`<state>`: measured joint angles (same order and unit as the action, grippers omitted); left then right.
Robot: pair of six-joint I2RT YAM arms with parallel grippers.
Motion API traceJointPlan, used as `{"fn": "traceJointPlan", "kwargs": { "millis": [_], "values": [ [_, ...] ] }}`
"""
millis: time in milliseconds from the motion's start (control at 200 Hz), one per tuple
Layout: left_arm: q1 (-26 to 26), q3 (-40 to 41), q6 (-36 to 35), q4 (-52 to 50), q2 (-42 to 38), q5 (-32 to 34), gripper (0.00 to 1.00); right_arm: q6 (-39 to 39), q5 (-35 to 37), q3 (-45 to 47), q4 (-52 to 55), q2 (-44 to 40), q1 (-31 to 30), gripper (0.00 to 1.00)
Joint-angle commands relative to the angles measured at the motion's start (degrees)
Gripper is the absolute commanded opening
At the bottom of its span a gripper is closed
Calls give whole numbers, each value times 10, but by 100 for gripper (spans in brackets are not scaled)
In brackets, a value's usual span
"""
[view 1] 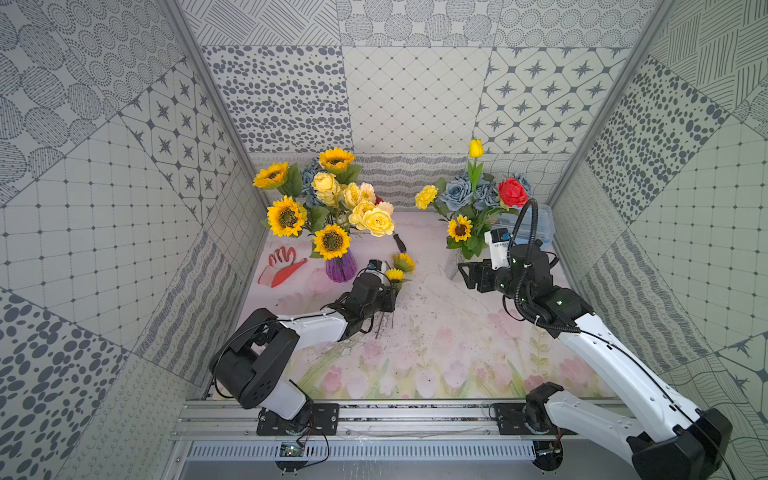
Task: Pick out yellow flowers from the vase
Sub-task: Place the flower at the center of the board.
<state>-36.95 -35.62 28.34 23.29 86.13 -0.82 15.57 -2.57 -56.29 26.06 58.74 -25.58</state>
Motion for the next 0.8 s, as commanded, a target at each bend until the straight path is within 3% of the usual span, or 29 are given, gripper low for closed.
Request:
{"fn": "traceJointPlan", "kwargs": {
  "millis": [0, 100, 280, 570, 710, 796],
  "values": [
    [5, 7, -9, -50, -37, 31, 65, -19, -19, -42, 6, -6, 13, 83],
    [5, 6, -21, -70, -67, 41, 76, -25, -25, -67, 14, -8, 19, 82],
    [5, -9, -44, -113, -125, 34, 85, -27, -40, -131, 27, 5, 31, 82],
    [5, -8, -84, -147, -209, -15, 91, -11, -68, -279, 97, 93, 39, 80],
    [4, -17, -97, -209, -242, -21, 92, 38, -98, -269, 83, 112, 38, 76],
    [5, -15, -92, -242, -268, -16, 92, 74, -123, -242, 67, 117, 35, 67]
  ]
}}
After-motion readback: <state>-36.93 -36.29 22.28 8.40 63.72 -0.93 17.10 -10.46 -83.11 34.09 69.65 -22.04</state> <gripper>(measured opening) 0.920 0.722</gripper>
